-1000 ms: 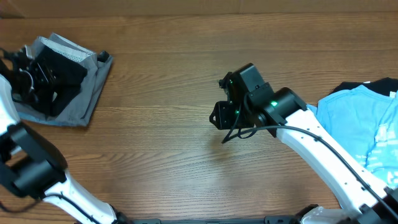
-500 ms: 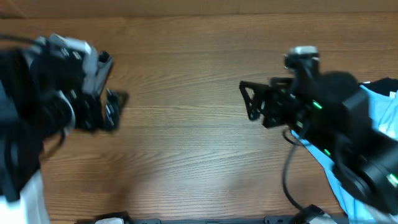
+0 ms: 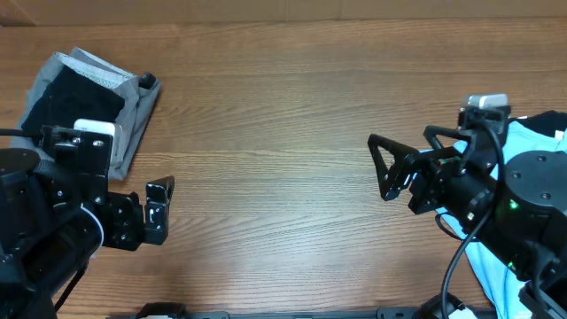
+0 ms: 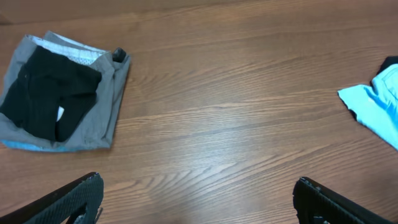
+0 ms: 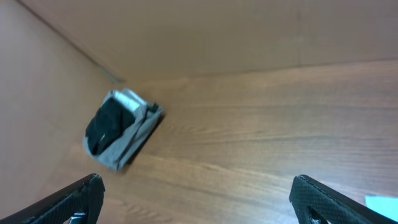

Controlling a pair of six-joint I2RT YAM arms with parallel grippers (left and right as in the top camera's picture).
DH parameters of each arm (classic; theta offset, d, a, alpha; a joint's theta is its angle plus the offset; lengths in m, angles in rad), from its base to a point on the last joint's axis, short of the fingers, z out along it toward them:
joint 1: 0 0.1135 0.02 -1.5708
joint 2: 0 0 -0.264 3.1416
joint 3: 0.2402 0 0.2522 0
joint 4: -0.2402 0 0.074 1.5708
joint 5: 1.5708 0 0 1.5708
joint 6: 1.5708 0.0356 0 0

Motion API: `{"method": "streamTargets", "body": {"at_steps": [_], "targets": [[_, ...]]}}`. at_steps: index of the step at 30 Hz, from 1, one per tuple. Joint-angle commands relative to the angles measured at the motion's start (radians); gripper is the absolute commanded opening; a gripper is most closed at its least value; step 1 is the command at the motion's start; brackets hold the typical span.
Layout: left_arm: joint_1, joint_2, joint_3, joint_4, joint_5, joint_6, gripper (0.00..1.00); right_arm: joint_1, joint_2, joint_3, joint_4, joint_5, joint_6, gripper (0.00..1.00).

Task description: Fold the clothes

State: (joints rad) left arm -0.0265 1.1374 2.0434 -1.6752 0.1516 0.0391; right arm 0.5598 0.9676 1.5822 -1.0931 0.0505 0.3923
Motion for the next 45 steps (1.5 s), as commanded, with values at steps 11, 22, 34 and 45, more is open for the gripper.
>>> {"method": "streamTargets", "body": {"at_steps": [11, 22, 34, 45], "targets": [[-0.007, 0.002, -0.001, 0.003, -0.014, -0.028, 1.0, 0.001, -0.004, 0.017, -0.034, -0.023, -0.008, 1.0], [-0.007, 0.002, -0.001, 0.003, -0.014, -0.028, 1.0, -0.022, -0.084, 0.017, -0.034, 0.231, -0.008, 1.0], [-0.007, 0.002, -0.002, 0.003, -0.014, -0.028, 1.0, -0.325, -0.308, -0.414, 0.325, -0.033, -0.32, 1.0], [-0.007, 0.002, -0.001, 0.003, -0.014, -0.028, 1.0, -0.328, -0.701, -0.937, 0.525, -0.112, -0.386, 1.0]]}}
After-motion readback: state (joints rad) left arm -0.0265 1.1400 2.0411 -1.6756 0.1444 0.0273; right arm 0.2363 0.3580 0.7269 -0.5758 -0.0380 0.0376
